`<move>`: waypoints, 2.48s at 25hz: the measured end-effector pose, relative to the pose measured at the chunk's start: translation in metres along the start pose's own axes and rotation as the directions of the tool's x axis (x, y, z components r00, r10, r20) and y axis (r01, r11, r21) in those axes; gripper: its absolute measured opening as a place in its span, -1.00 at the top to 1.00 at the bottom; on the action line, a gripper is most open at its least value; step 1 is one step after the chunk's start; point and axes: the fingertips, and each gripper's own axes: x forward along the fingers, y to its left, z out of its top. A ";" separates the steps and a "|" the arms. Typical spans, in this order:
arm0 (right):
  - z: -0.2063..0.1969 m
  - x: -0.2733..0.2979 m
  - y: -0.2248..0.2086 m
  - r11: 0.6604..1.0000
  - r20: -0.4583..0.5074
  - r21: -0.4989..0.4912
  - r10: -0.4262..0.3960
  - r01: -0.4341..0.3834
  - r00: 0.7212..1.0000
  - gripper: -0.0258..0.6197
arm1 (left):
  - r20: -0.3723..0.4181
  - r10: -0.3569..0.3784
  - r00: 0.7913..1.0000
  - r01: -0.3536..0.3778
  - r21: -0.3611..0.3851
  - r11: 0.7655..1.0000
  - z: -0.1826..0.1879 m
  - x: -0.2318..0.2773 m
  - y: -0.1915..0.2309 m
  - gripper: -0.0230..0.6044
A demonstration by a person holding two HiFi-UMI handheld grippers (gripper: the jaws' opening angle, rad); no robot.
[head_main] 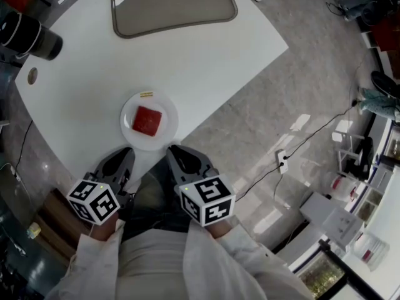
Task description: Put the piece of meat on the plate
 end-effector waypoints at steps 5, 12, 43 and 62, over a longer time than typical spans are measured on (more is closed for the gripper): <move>-0.009 0.004 -0.008 0.999 -0.016 0.030 -0.023 0.024 1.000 0.87 | 0.002 0.016 1.000 -0.016 -0.022 1.000 -0.003 0.005 0.002 0.89; -0.012 0.008 -0.006 0.998 -0.031 0.059 -0.028 0.030 0.999 0.86 | -0.002 0.026 1.000 -0.026 -0.042 0.999 -0.001 0.003 0.005 0.88; -0.007 0.019 -0.013 0.992 -0.079 0.098 -0.070 0.078 0.994 0.63 | -0.090 0.034 0.995 -0.044 -0.107 0.993 -0.002 0.016 0.004 0.57; 0.002 0.020 -0.025 0.963 -0.005 0.264 -0.046 0.046 0.999 0.64 | -0.008 0.067 0.998 -0.066 -0.308 0.949 0.012 0.015 0.020 0.57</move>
